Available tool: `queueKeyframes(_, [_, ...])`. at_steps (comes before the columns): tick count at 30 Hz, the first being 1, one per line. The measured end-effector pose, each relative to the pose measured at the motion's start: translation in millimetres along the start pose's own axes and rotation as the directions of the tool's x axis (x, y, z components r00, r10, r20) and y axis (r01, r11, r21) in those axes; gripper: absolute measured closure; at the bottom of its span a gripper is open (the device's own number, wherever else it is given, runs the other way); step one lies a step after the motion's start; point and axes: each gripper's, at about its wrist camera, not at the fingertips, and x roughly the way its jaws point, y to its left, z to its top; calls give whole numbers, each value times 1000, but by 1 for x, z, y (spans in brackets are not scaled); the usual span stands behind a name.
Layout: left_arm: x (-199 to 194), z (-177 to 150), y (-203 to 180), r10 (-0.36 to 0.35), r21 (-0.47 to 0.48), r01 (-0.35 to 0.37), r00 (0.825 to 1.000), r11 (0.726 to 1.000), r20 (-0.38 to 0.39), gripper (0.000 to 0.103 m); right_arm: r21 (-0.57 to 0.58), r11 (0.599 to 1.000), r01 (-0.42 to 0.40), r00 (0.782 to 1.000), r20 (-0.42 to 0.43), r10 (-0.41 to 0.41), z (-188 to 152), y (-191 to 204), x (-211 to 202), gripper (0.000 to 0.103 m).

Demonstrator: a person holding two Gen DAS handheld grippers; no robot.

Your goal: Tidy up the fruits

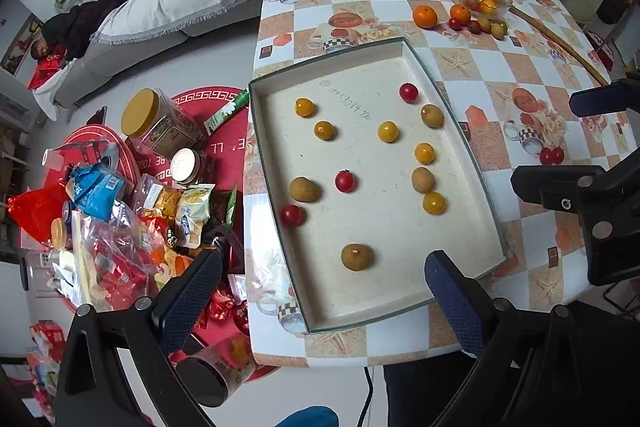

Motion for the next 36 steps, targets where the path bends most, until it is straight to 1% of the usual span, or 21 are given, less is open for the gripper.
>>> queueKeyframes(14, [-12,-1,-16,7,-59,-6,1000,998,9,1,-100,995,14,1000,-4,-15,-4,0,-6,0])
queueKeyframes(24, [-14,-5,-24,11,-60,-11,1000,998,1,1,-100,995,13,1000,-8,-14,-8,-1,-7,0])
queueKeyframes(36, [-10,-7,-39,-9,-42,8,1000,999,-22,1,-91,996,15,999,-29,-18,-18,-10,-3,0])
